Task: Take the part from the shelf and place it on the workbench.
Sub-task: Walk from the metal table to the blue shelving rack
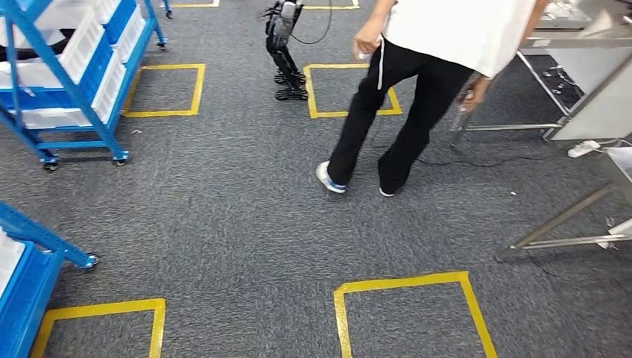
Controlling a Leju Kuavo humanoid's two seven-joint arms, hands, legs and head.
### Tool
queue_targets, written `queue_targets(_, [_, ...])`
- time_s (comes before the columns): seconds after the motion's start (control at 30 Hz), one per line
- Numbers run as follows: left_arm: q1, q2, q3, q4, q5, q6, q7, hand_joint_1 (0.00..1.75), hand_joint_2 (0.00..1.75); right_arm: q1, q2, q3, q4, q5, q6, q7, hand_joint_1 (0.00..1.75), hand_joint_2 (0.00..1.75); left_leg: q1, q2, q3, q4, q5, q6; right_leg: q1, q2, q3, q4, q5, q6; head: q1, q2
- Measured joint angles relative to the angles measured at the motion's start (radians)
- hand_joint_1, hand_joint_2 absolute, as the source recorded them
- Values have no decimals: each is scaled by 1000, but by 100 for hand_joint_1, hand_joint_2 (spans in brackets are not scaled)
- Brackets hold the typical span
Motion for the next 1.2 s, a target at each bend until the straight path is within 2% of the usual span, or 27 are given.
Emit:
queue_targets(0.03, [0,0,0,0,0,0,0,0,0,0,0,0,0,2,0,0,0,0,-5,-14,2,0,0,3,11,4,-7,-2,22,-13,0,0])
queue_targets(0.07, [1,0,0,0,0,0,0,0,0,0,0,0,0,3,1,1,0,0,-9,-29,5,0,0,4,23,11,4,-44,62,-27,0,0])
queue_targets(0.1, [1,0,0,0,0,1,0,0,0,1,0,0,0,5,2,1,0,0,-11,-43,7,0,0,6,36,28,30,-116,113,-42,0,0])
queue_targets(0.17, [0,-1,0,0,0,2,0,0,0,2,-1,0,0,7,4,0,0,0,-13,-67,10,-1,1,7,54,73,78,-243,178,-69,0,0])
queue_targets(0.2, [-1,-2,0,0,0,3,-1,0,0,3,-2,0,0,8,5,-1,0,0,-12,-75,9,-2,2,6,59,87,89,-276,191,-77,0,0])
queue_targets(0.23, [-1,-2,0,0,0,4,-1,0,0,2,-2,0,0,9,6,-2,0,0,-12,-83,7,-3,4,4,59,89,91,-284,190,-80,0,0])
queue_targets(0.3, [2,0,0,0,0,7,-3,0,0,-2,1,0,0,10,10,-3,0,0,-11,-98,4,-9,9,-3,59,71,94,-292,195,-82,0,0])
queue_targets(0.33, [5,4,1,0,0,8,-4,0,0,-4,4,0,0,11,12,-3,0,0,-13,-96,3,-7,8,-5,56,58,100,-303,200,-81,0,0])
queue_targets(0.4, [7,11,1,0,0,9,-7,0,0,-4,10,0,0,11,17,-3,0,0,-20,-57,-16,34,-23,-11,47,29,113,-331,215,-80,0,0])
queue_targets(0.47, [5,18,2,0,0,10,-8,0,0,0,16,0,1,12,20,-4,0,0,-20,-3,-64,143,-89,-20,44,1,117,-343,220,-79,-1,0])
queue_targets(0.5, [4,21,2,0,0,10,-8,0,0,1,19,0,2,12,21,-4,0,0,-17,10,-91,202,-117,-26,43,-15,115,-342,219,-79,-1,0])
queue_targets(0.53, [4,23,2,0,0,10,-9,0,0,1,21,0,2,12,21,-4,0,0,-13,17,-106,240,-129,-33,42,-30,114,-340,217,-76,-1,0])
queue_targets(0.57, [5,26,2,0,0,10,-9,0,0,1,24,0,3,12,21,-4,0,0,-8,23,-104,244,-123,-39,40,-45,113,-337,214,-73,-1,0])
queue_targets(0.6, [6,28,2,0,0,10,-9,0,0,0,26,0,3,12,21,-4,0,0,-5,30,-80,205,-99,-45,37,-58,112,-333,211,-69,-1,0])
queue_targets(0.67, [7,32,2,-1,0,10,-9,0,0,-1,28,0,3,12,21,-4,0,0,-1,63,1,66,-42,-50,33,-82,111,-321,201,-58,-1,0])
queue_targets(0.7, [6,33,2,-1,-1,10,-9,0,0,-1,29,0,3,12,21,-4,0,0,-2,78,32,11,-24,-45,33,-92,111,-314,195,-51,-1,0])
queue_targets(0.73, [5,34,2,-1,-1,10,-10,0,0,-2,29,0,3,12,21,-4,0,0,-5,88,47,-19,-16,-36,33,-100,112,-308,191,-45,-1,0])
queue_targets(0.8, [6,37,3,-1,-1,10,-10,0,0,-6,31,0,4,12,22,-4,0,0,-9,78,45,-27,-12,-17,33,-115,114,-304,187,-34,-1,0])
queue_targets(0.83, [7,38,3,-1,-1,10,-9,0,0,-9,32,0,4,12,22,-4,0,0,-8,70,45,-30,-10,-9,31,-115,115,-302,184,-28,-1,0])
queue_targets(0.9, [8,41,4,-2,-3,10,-8,0,0,-10,33,0,3,12,23,-5,0,0,-2,53,46,-37,-2,4,26,-69,104,-266,152,-16,-1,0])
queue_targets(0.97, [5,44,4,-2,-6,9,-8,0,0,-9,34,0,4,12,23,-6,0,0,0,34,41,-41,5,13,17,-10,55,-156,82,-8,0,0])
queue_targets(1.0, [4,45,4,-2,-7,9,-9,0,0,-9,34,0,4,13,23,-7,0,0,0,23,37,-40,7,15,14,1,24,-88,48,-6,0,0])
queue_targets(1.03, [3,47,4,-2,-8,9,-10,0,0,-8,34,-1,4,13,23,-7,0,0,-1,11,33,-40,9,15,11,3,0,-37,31,-5,0,0])
queue_targets(1.07, [4,49,4,-2,-8,8,-10,0,0,-8,34,-1,4,12,23,-8,0,0,-1,-1,32,-39,10,14,9,4,-9,-17,35,-4,0,0])
queue_targets(1.1, [5,50,4,-2,-9,8,-11,0,0,-8,34,-1,4,12,23,-9,0,0,0,-15,31,-38,12,12,6,6,3,-39,59,-4,0,0])
queue_targets(1.13, [5,51,4,-2,-10,8,-12,0,0,-8,34,-1,4,12,23,-10,0,0,0,-30,32,-37,13,10,2,14,33,-100,99,-4,0,0])
queue_targets(1.2, [5,52,4,-2,-11,7,-13,0,0,-8,35,-1,4,13,23,-12,0,0,1,-56,29,-32,14,1,-3,62,97,-236,159,-4,0,0])
